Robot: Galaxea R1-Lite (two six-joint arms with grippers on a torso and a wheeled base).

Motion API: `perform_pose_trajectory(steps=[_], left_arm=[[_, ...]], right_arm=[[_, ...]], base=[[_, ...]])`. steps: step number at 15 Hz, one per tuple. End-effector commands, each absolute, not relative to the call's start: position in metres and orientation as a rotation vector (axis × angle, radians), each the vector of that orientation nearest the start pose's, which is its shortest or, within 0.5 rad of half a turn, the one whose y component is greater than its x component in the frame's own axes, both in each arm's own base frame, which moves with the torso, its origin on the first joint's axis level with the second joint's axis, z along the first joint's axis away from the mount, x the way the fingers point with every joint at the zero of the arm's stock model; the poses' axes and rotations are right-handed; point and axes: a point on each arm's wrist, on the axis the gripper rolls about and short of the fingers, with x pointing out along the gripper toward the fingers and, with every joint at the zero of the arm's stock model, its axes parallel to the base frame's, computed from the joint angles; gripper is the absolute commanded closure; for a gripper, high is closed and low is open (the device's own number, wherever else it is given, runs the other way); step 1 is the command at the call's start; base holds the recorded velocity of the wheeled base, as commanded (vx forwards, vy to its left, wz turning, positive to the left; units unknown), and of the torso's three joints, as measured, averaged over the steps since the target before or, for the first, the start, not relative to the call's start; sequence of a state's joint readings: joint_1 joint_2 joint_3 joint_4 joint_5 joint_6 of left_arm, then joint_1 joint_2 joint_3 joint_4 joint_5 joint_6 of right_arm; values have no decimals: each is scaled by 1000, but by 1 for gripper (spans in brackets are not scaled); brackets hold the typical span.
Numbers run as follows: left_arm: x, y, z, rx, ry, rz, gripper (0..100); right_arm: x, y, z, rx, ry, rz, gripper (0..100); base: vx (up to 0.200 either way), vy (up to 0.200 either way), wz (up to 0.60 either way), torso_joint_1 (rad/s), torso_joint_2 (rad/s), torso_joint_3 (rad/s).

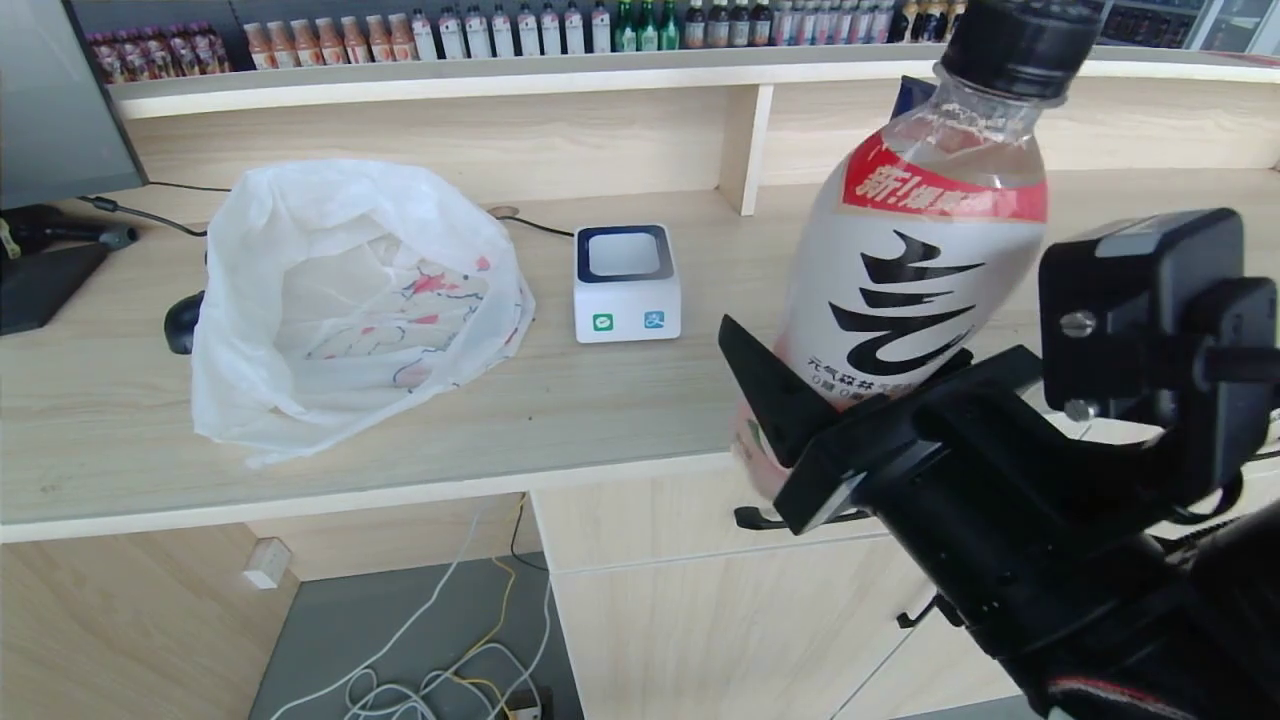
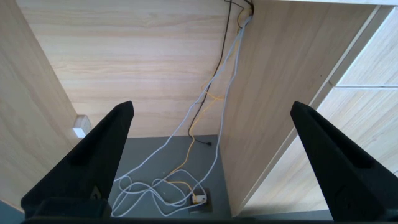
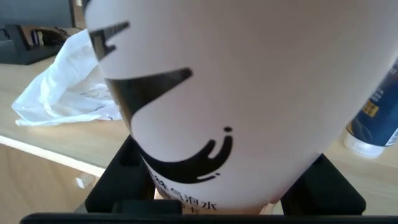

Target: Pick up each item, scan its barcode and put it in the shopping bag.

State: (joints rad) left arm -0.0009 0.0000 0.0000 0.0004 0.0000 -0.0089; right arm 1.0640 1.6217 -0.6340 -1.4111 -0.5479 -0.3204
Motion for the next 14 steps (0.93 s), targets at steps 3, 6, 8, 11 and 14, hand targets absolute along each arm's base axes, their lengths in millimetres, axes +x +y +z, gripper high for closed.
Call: perform_pose_trajectory(steps=[3,6,8,11,14], left_arm=[[-23,0,75,-9,0,0,0],[-23,0,75,-9,0,0,0],[-23,0,75,-9,0,0,0],[-23,0,75,-9,0,0,0],[-23,0,75,-9,0,2,0]], right_arm=[[206,232,263,112,-410,423,100],[233,206,255,71,-430,533,100],[234,206,257,80,-438,508,100],[226,197,260,89,-446,436,100],[208,206,258,73,-423,528,100]], base=[[0,0,0,0,0,0],[0,0,0,0,0,0],[0,0,0,0,0,0],[0,0,0,0,0,0],[0,0,0,0,0,0]])
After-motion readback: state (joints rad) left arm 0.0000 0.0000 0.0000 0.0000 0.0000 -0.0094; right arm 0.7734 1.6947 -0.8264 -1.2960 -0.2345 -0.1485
